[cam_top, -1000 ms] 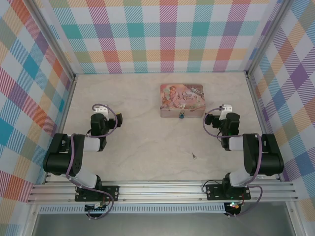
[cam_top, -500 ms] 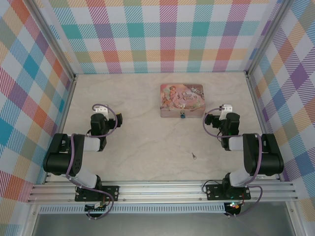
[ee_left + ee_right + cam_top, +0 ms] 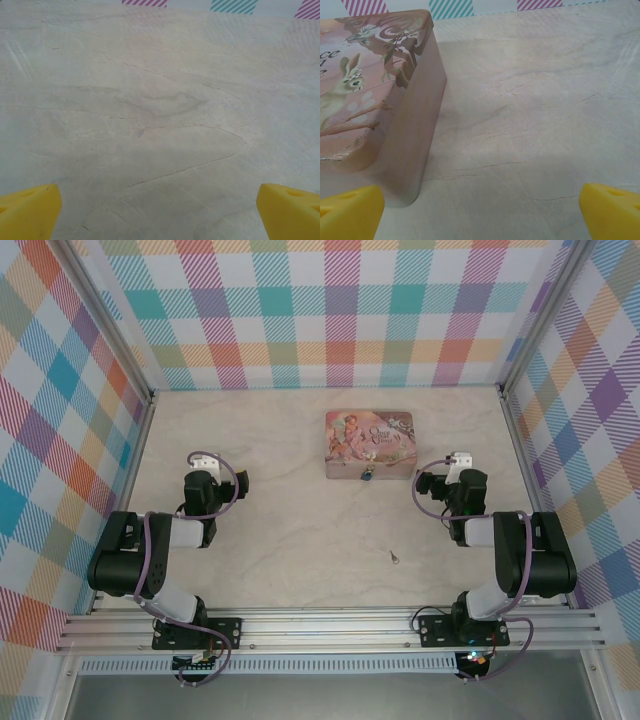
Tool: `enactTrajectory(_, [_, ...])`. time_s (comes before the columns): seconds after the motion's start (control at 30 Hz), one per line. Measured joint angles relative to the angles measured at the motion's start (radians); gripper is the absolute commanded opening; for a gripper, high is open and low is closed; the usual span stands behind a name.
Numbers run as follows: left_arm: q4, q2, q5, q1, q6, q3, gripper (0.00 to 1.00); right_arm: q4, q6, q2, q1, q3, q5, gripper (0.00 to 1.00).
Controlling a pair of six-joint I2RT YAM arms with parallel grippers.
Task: Unlock a padlock with a key
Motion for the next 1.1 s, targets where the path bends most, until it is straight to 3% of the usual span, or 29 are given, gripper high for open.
enactTrajectory(0.23, [-0.188, -0.306, -0.04, -0.002, -0.03, 0.006, 1.0, -0.3, 0.028, -0.261, 0.0, 0.079, -0.003, 1.0])
enactTrajectory(0.33, [-0.368, -0.42, -0.053, -0.002, -0.089, 0.088, 1.0, -0.466, 0.084, -0.366, 0.0, 0.17, -0.019, 1.0])
enactTrajectory(0.5, [-0.674, -0.45, 0.015, -0.003, -0.252, 0.325, 1.0, -0.748, 0.201, -0.464, 0.0, 0.304, -0.104, 1.0])
enactTrajectory(0.63, [-0.791, -0.45, 0.109, -0.026, -0.378, 0.363, 1.0, -0.914, 0.298, -0.512, 0.0, 0.328, -0.217, 1.0])
enactTrajectory(0.87, [-0.824, -0.449, 0.21, -0.172, -0.558, 0.315, 1.0, -1.074, 0.357, -0.532, 0.0, 0.319, -0.3, 1.0])
enactTrajectory(1.1, [-0.768, -0.366, 0.217, -0.29, -0.653, 0.293, 1.0, -1.098, 0.361, -0.447, 0.0, 0.319, -0.319, 1.0])
